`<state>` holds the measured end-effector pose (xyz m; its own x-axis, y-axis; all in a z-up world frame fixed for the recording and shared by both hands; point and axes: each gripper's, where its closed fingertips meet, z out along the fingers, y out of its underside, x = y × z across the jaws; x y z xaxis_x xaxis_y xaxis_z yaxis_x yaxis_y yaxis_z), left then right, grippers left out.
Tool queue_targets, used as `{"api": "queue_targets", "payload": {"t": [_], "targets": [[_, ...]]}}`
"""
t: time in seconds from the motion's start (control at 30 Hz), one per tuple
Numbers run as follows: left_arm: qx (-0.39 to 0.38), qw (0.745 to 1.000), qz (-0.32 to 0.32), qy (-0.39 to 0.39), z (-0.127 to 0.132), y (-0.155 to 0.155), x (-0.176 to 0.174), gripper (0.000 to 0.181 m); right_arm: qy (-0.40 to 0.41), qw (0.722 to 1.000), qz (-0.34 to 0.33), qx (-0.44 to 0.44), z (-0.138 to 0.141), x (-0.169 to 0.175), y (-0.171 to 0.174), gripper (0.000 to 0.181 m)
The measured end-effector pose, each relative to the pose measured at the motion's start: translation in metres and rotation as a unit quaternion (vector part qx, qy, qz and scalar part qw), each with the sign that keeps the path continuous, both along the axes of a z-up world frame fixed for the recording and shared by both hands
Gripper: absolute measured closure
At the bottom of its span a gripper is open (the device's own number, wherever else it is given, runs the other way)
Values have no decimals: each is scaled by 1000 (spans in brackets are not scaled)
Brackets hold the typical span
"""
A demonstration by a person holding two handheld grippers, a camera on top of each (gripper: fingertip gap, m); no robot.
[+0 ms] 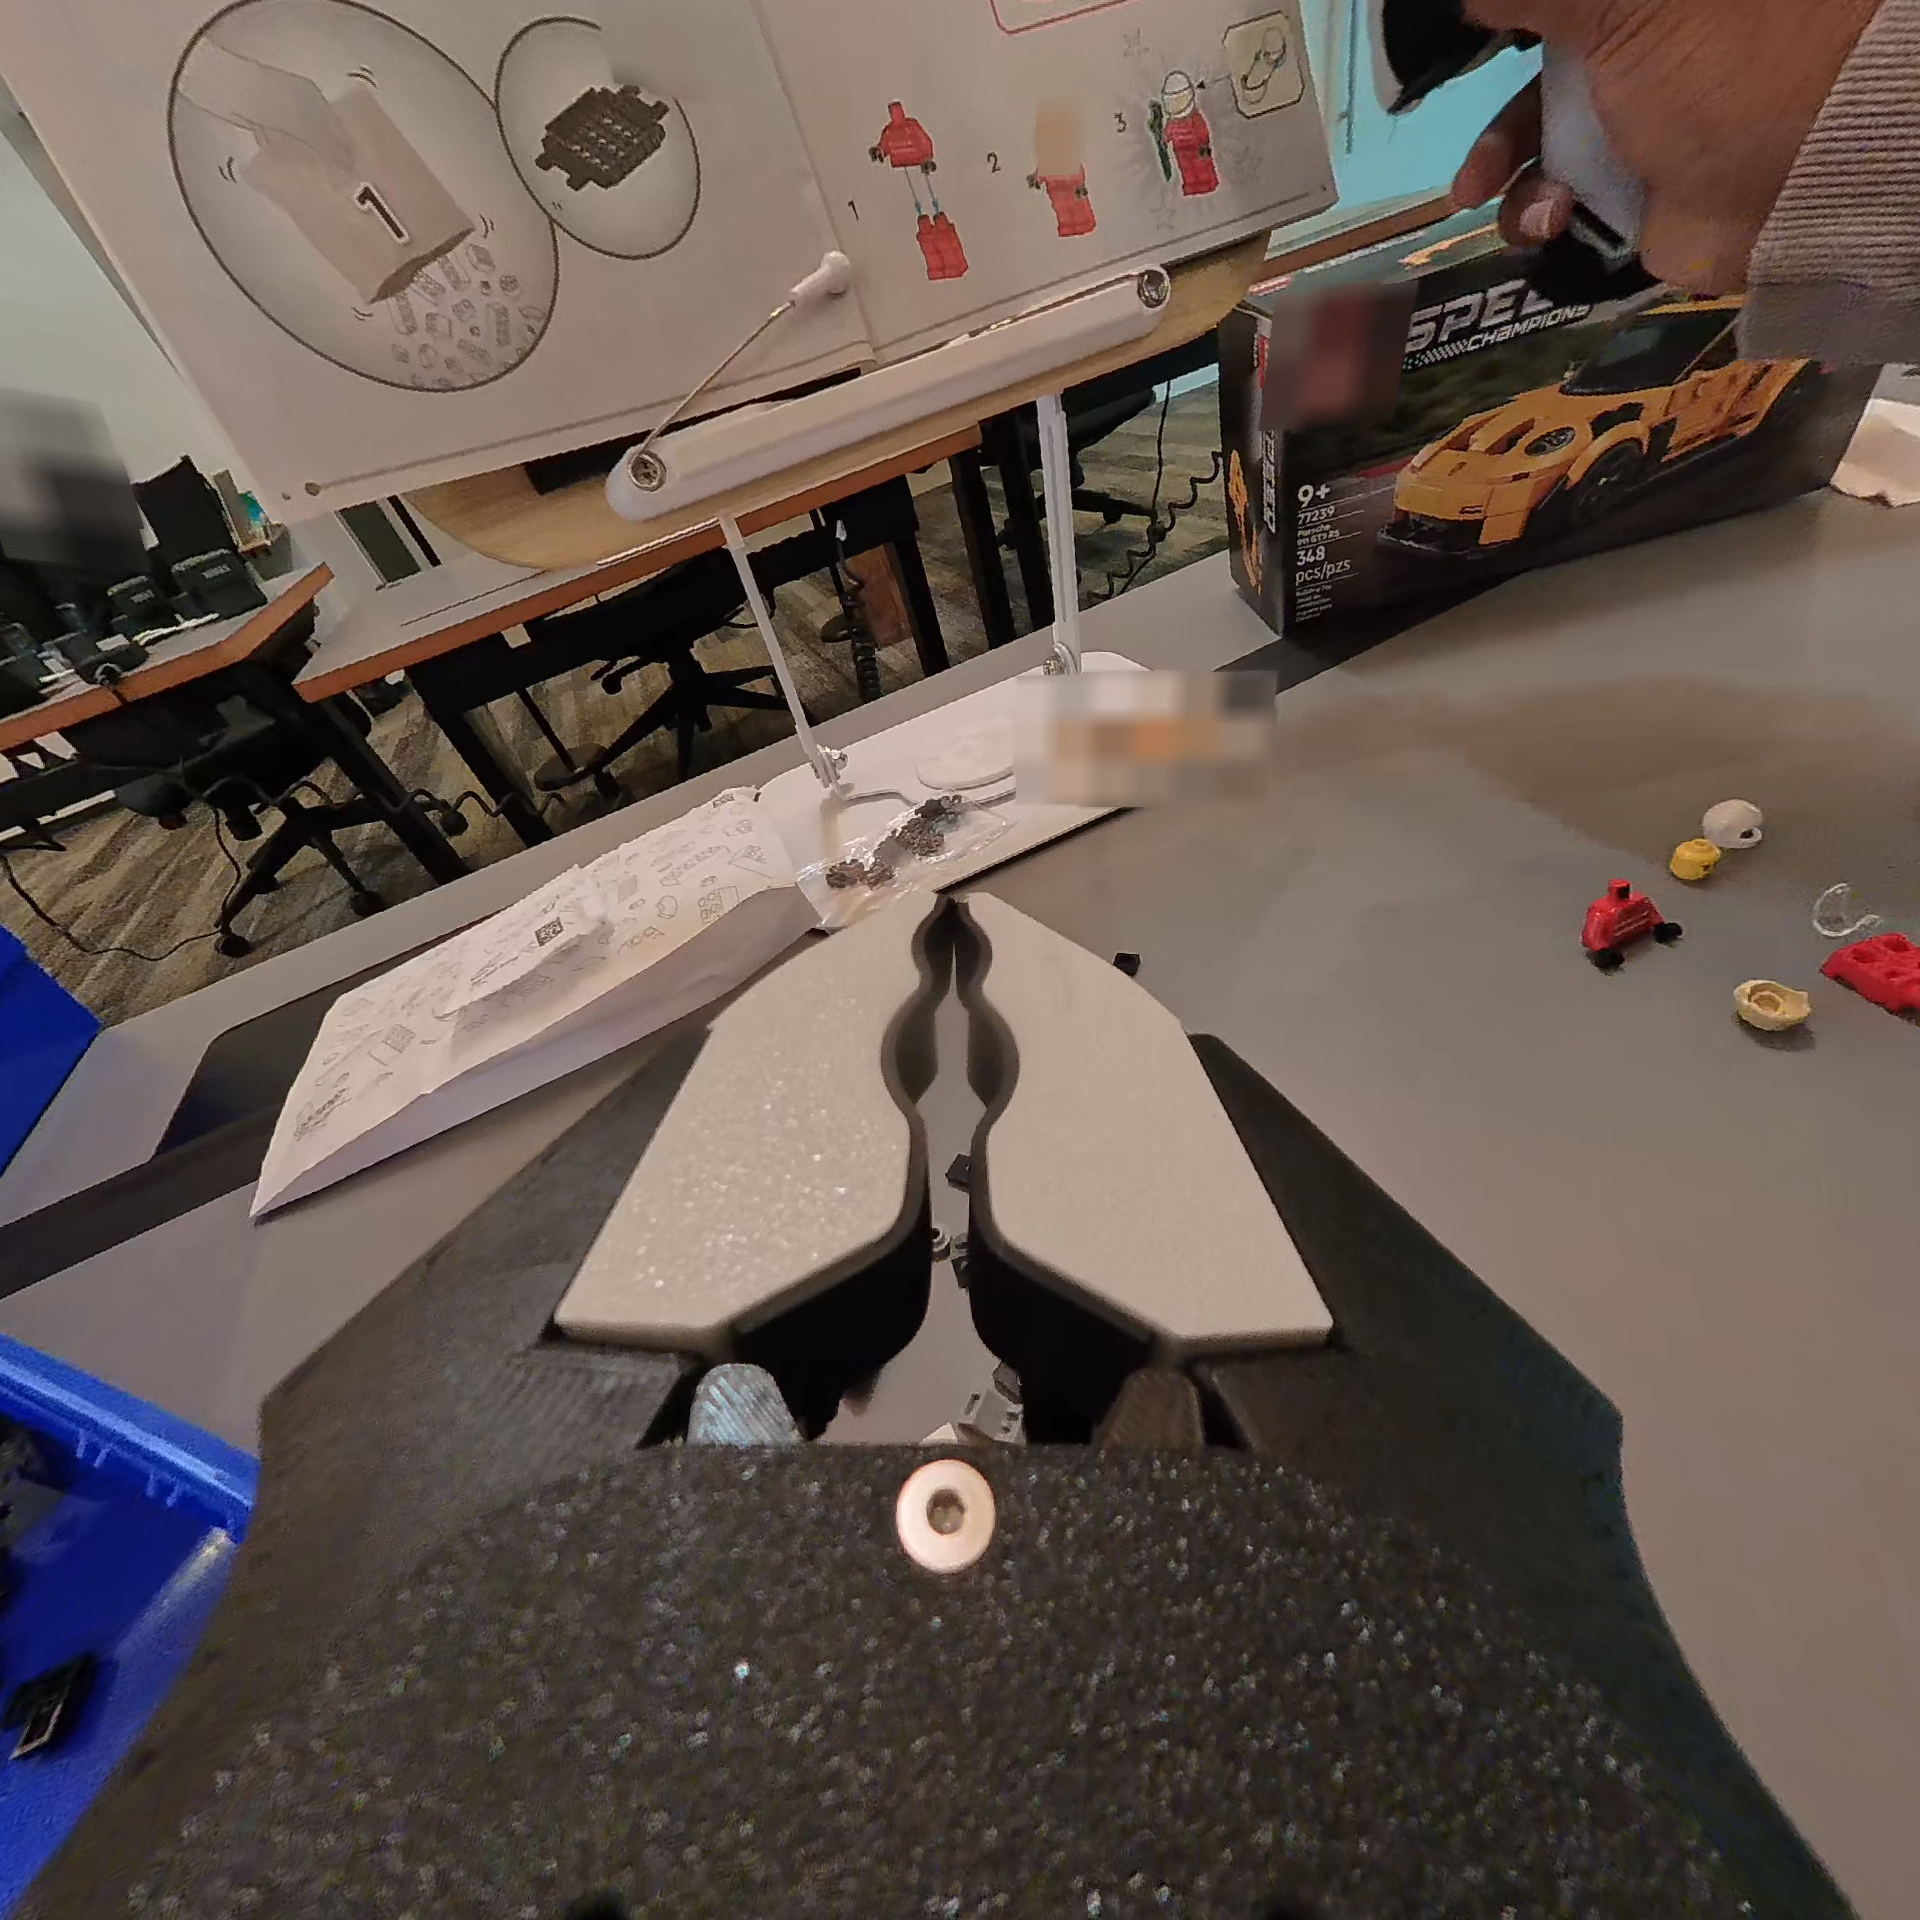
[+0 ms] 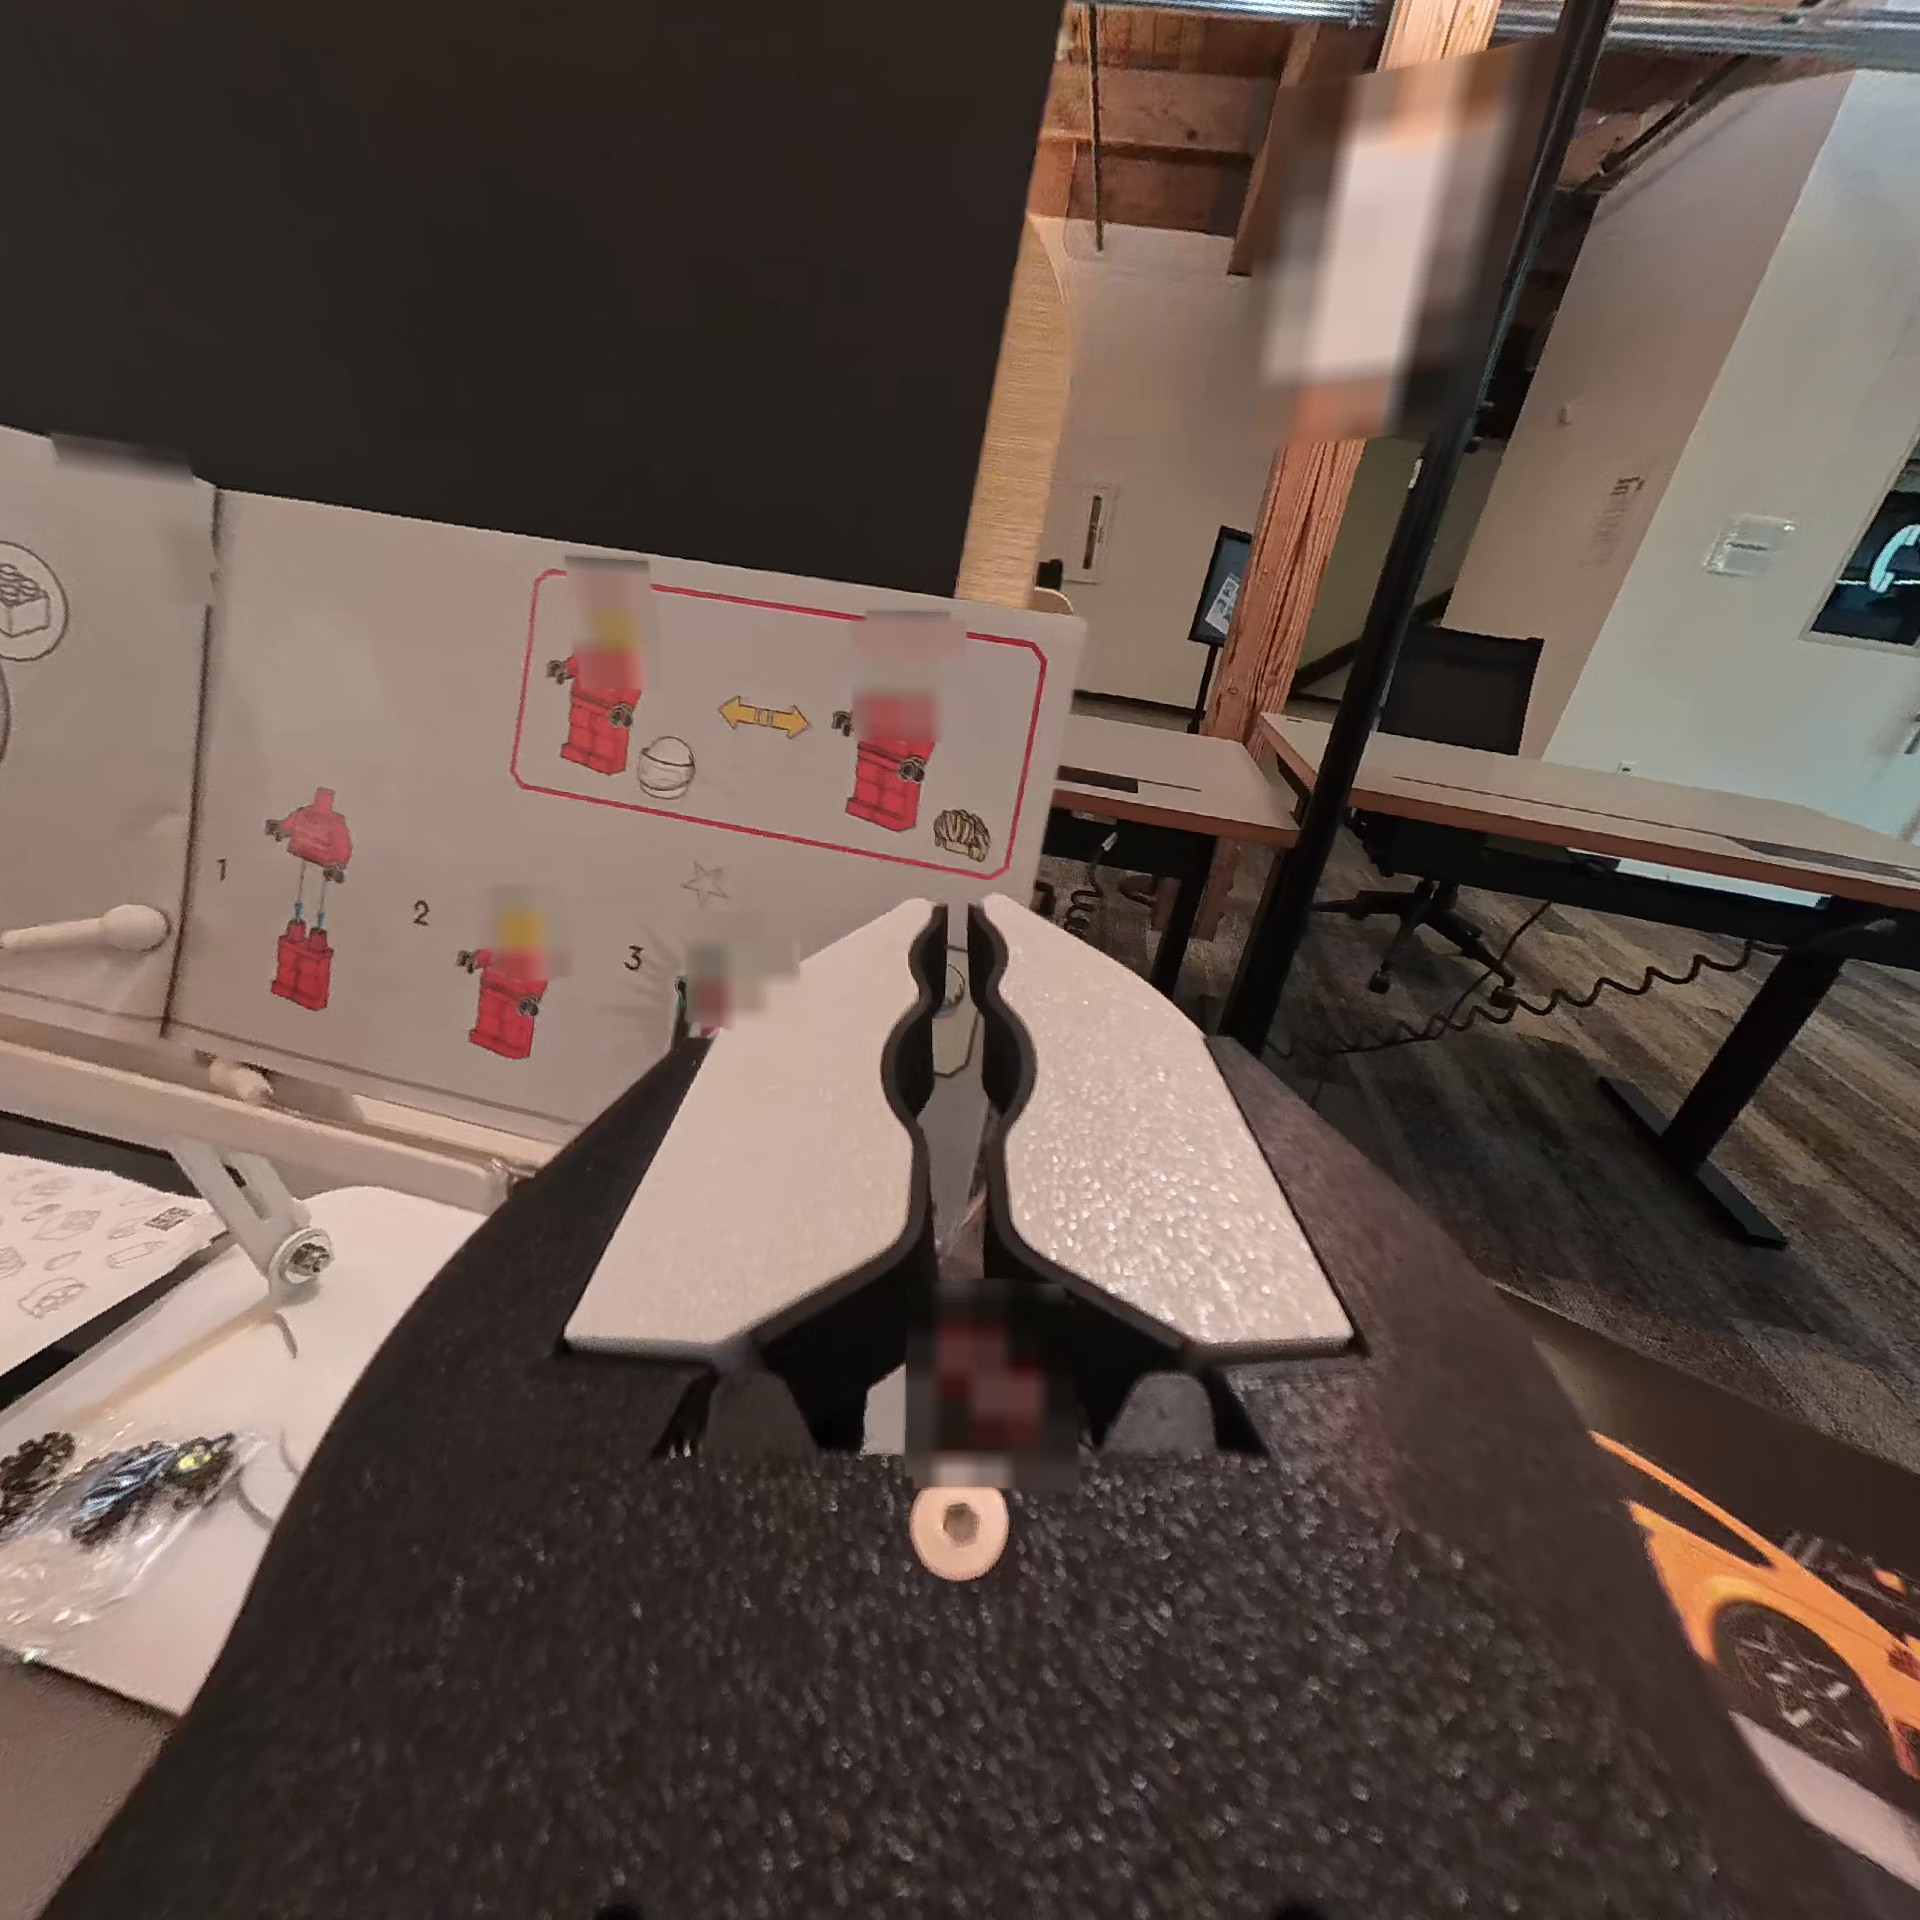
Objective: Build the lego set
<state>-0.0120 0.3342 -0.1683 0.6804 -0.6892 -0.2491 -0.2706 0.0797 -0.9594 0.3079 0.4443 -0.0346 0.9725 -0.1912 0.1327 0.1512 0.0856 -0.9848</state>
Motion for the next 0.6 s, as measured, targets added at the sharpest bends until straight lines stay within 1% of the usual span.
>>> {"api": "queue_targets", "payload": {"t": [0.13, 0.43, 0.6], "targets": [[-1, 1000, 2, -1, 0, 1, -1, 181, -17, 1000, 7, -5, -6, -5, -9, 178], [-1, 1000, 5, 0, -1, 1, -1, 181, -40, 998, 34, -27, -32, -32, -22, 179], [-1, 1000, 4, 2, -3, 1, -1, 181, -48, 997, 44, -30, -35, -40, -28, 179]]}}
